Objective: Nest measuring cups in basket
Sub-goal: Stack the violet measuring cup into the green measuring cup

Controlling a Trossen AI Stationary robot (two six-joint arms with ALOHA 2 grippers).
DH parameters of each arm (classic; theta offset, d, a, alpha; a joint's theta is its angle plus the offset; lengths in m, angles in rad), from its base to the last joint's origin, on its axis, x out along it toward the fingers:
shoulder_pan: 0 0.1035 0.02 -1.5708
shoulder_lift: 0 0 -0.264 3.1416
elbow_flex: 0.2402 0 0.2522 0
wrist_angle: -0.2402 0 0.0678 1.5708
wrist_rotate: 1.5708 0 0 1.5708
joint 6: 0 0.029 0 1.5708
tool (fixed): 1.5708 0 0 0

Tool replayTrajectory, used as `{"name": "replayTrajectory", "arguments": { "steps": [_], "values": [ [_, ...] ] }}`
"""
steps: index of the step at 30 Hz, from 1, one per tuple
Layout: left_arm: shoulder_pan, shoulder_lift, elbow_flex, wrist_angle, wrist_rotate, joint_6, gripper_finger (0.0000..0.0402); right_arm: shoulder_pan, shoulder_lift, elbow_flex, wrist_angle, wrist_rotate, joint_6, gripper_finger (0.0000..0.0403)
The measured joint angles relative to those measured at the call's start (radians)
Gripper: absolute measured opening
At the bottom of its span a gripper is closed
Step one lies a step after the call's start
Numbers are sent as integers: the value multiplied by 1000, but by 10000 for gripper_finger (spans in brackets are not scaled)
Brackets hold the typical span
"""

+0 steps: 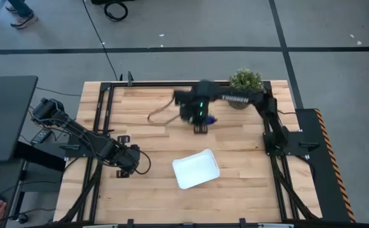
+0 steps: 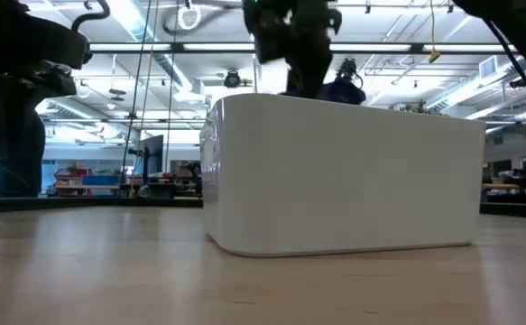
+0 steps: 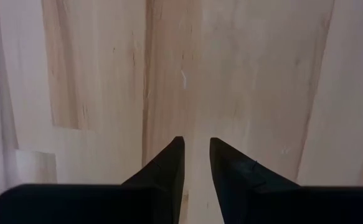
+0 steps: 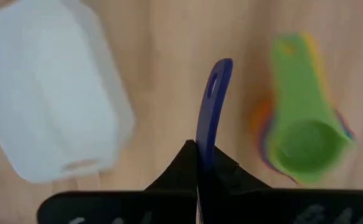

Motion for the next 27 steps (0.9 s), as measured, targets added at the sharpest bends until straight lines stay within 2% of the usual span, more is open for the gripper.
{"name": "replayTrajectory", "arguments": {
  "steps": [3, 8, 14, 20, 23, 27],
  "values": [
    [29, 0, 0, 0, 18, -43, 84, -79, 2, 0, -36, -46, -96, 5],
    [99, 0, 0, 0, 61, -56, 84, -156, 3, 0, 1, -162, -250, 5],
    [177, 0, 0, 0, 61, -76, 84, -211, 3, 0, 23, -226, -325, 5],
    [237, 0, 0, 1, 69, -77, 84, -218, 21, 2, 187, -311, -335, 5],
    [262, 0, 0, 4, 110, -77, 84, -224, 49, 0, 184, -357, -336, 5],
    [282, 0, 0, 9, 140, -77, 84, -236, 94, 0, 168, -359, -366, 5]
  ]
}}
